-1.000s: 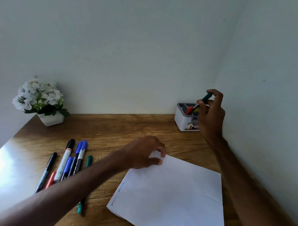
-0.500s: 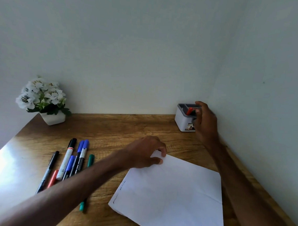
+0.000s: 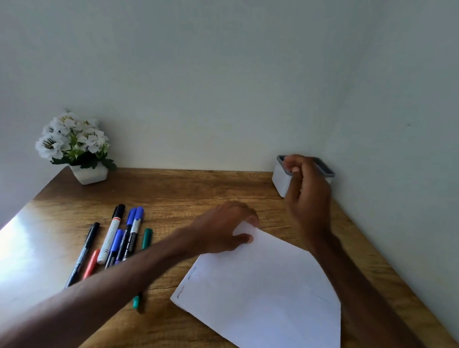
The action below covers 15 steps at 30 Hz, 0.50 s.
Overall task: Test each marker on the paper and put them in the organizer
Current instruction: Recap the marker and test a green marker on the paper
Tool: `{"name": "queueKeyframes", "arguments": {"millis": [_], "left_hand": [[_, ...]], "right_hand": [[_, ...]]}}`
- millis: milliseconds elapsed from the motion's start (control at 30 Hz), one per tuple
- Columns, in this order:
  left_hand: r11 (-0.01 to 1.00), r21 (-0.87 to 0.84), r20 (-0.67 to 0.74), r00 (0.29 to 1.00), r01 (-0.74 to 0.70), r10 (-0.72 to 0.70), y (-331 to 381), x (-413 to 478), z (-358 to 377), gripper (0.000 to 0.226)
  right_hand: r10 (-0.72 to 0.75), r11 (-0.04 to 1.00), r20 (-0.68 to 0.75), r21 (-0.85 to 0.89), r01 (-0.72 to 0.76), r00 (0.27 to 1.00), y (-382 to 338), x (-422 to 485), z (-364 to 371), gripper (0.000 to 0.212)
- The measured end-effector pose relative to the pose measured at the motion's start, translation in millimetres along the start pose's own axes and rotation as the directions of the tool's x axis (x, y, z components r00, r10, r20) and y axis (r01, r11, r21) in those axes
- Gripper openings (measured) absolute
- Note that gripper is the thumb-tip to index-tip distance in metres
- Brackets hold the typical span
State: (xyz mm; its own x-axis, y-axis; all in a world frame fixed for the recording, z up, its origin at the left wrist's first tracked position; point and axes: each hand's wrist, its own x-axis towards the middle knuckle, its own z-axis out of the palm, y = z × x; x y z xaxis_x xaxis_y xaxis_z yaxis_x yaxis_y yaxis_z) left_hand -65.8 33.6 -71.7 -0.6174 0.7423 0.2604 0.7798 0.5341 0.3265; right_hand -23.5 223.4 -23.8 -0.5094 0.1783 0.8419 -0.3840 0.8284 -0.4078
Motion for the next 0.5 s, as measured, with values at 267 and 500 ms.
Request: {"name": "queueKeyframes", "arguments": {"millis": [267, 500], "left_hand": [[0.99, -0.079, -0.283, 0.95, 0.117, -0.135, -36, -52, -50, 0.02], [0.957, -0.13, -0.411, 0.864, 0.259, -0.29, -89, -110, -69, 0.014]], "right_hand": [[-0.137, 0.975, 0.465, 0.22, 0.035, 0.875, -71, -43, 19, 0.017], [-0.45, 0.887, 0.716, 0.431, 0.169, 0.534, -124, -73, 56, 0.027]]}}
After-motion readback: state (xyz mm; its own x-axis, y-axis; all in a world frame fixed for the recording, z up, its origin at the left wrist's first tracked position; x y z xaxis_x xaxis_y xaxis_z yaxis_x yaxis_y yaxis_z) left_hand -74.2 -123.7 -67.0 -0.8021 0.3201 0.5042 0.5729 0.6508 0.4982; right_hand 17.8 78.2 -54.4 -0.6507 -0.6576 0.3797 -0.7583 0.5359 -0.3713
